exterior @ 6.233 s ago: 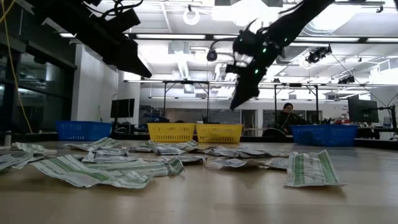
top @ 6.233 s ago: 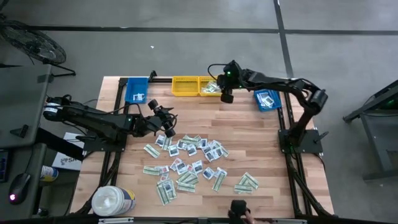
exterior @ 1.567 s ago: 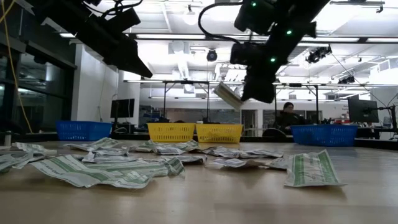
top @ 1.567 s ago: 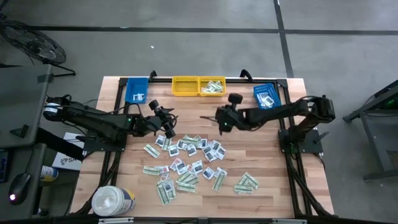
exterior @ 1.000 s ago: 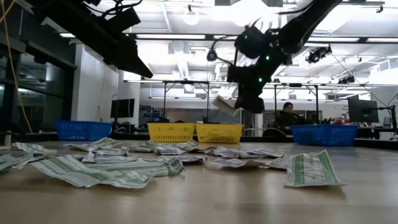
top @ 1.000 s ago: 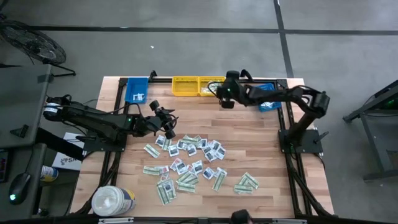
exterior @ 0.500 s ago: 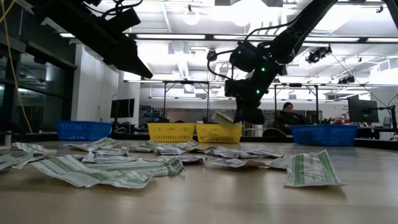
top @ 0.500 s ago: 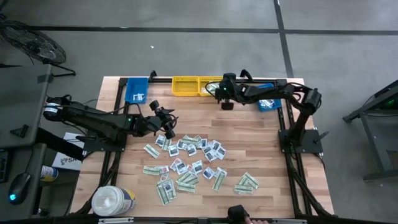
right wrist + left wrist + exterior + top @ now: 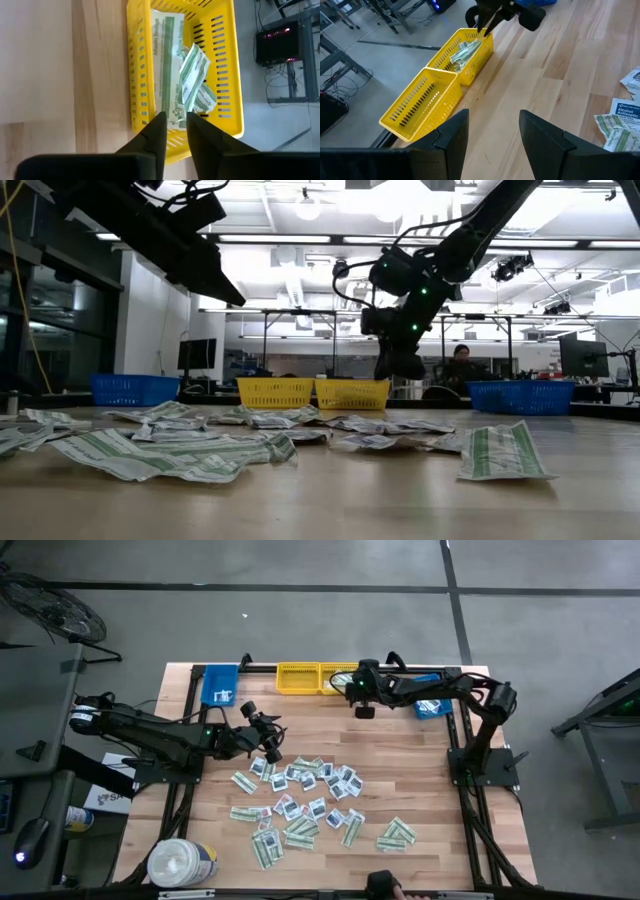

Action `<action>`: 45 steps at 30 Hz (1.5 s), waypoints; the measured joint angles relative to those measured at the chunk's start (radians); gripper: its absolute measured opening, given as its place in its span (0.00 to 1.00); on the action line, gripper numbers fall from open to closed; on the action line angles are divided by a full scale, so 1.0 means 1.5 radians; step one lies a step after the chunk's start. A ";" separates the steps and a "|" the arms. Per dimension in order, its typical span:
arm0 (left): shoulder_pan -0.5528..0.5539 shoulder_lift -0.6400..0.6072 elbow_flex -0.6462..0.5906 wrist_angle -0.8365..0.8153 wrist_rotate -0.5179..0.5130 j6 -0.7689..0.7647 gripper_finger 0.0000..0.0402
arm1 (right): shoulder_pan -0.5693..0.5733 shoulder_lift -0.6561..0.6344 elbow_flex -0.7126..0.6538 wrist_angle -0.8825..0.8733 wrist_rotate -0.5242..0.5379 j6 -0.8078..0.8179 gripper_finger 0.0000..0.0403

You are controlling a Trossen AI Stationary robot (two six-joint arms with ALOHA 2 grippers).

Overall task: Pick & Place First Aid Supplies
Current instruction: Put the black towelette pack into the right blue bin

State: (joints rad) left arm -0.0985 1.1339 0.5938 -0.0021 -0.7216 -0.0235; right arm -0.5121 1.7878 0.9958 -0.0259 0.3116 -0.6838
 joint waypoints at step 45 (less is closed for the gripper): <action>0.000 0.000 0.000 0.059 0.068 0.000 0.43 | 0.231 -0.277 -0.296 -0.011 -0.369 0.735 0.26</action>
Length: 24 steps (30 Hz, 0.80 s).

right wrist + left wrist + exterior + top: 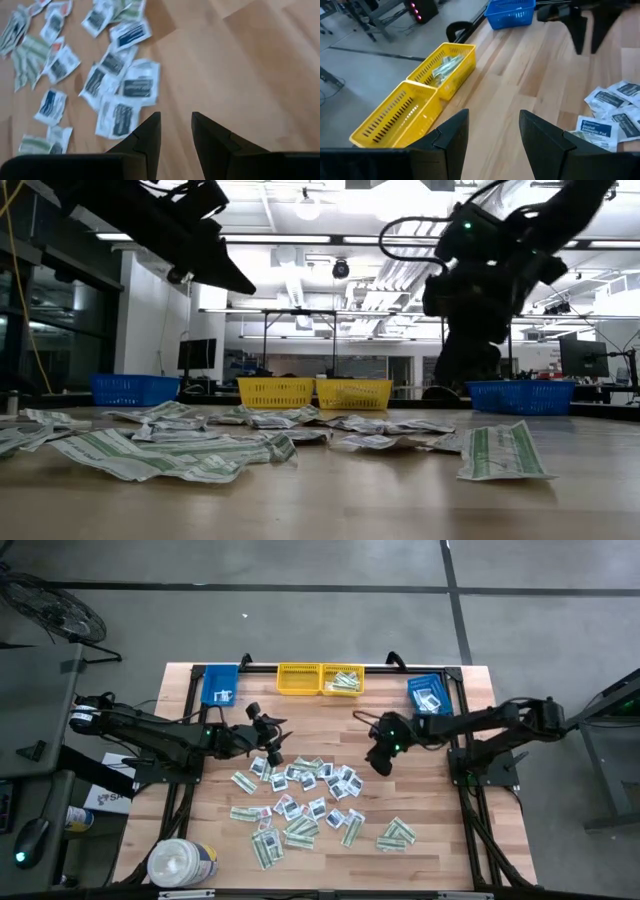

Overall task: Pick & Place First Aid Supplies
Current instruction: Put the black towelette pack into the right blue bin

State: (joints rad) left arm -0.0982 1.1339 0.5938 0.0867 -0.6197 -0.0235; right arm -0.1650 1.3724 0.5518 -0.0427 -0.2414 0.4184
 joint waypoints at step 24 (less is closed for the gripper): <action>0.000 0.000 0.000 -0.001 0.000 0.000 0.43 | 0.221 0.090 -0.001 0.141 0.203 -0.388 0.26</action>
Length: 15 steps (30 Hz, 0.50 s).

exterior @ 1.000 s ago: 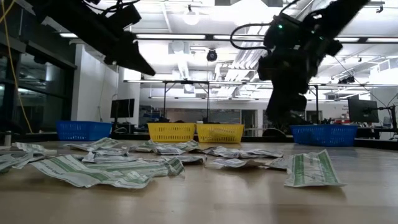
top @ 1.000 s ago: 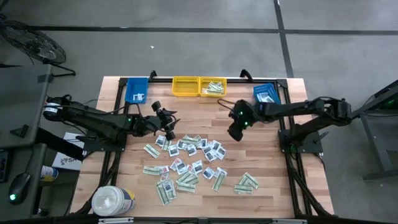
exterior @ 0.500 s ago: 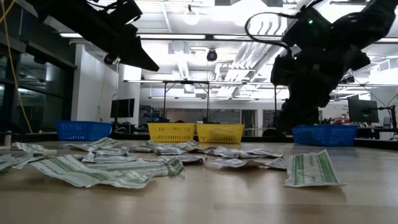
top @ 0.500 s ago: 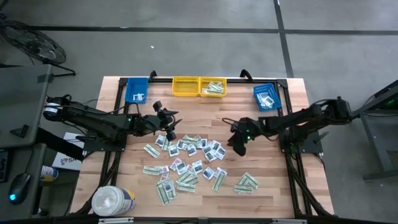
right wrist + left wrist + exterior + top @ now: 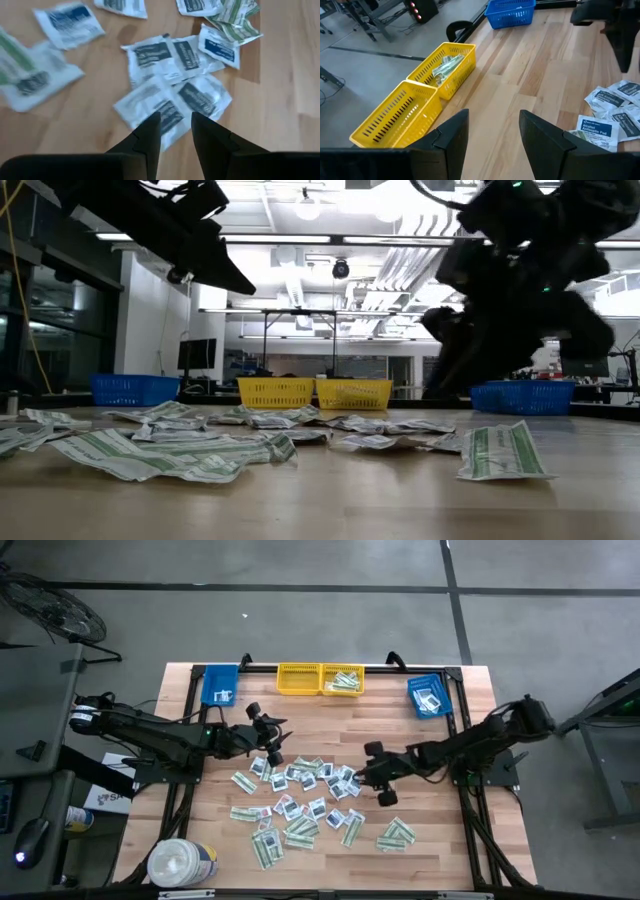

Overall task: Pick & Place First Aid Supplies
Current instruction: Put the black towelette pack into the right blue bin

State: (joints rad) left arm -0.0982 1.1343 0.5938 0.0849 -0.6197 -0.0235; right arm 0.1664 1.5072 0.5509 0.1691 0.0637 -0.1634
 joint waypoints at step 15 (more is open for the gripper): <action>0.000 0.000 0.000 -0.004 0.000 0.000 0.43 | -0.056 0.086 0.195 -0.297 -0.045 -0.129 0.26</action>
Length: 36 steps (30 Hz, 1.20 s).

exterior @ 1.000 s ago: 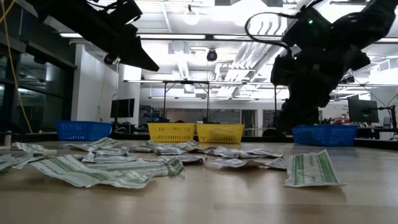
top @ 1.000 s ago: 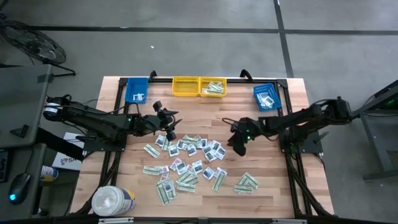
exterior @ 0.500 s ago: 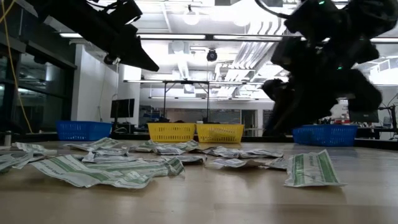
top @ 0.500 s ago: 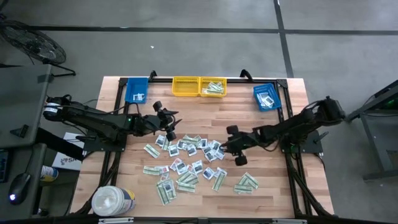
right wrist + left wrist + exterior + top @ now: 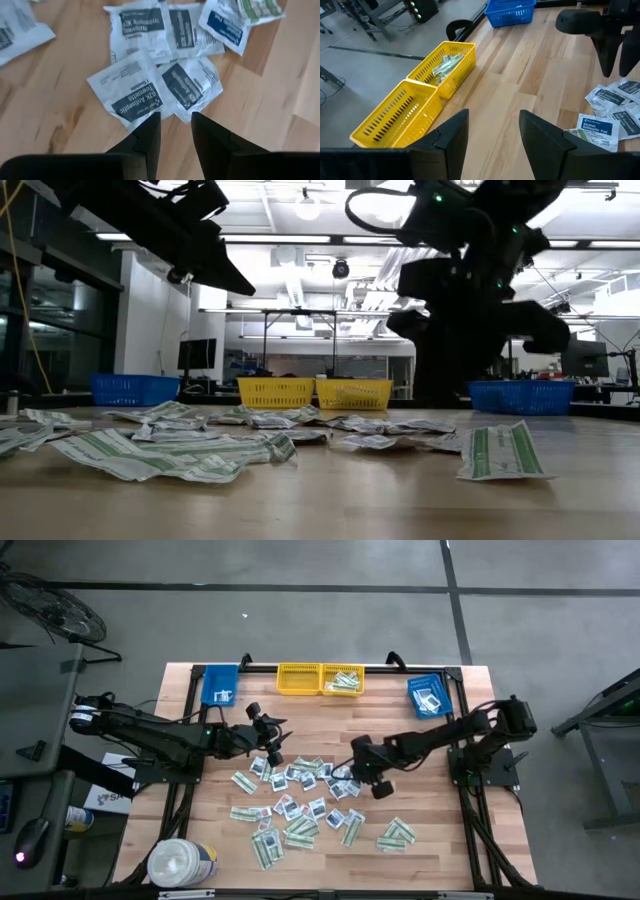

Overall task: Pick & Place First Aid Supplies
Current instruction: Put the black towelette pack into the right blue bin

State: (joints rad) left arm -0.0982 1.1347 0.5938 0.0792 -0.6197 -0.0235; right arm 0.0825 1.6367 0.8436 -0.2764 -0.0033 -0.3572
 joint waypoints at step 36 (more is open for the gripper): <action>0.000 0.000 0.000 -0.002 0.000 0.000 0.43 | 0.016 0.048 0.034 -0.084 -0.076 -0.015 0.26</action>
State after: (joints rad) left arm -0.0982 1.1347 0.5938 0.0765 -0.6197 -0.0231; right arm 0.1067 1.7088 0.8951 -0.4026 -0.1179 -0.3797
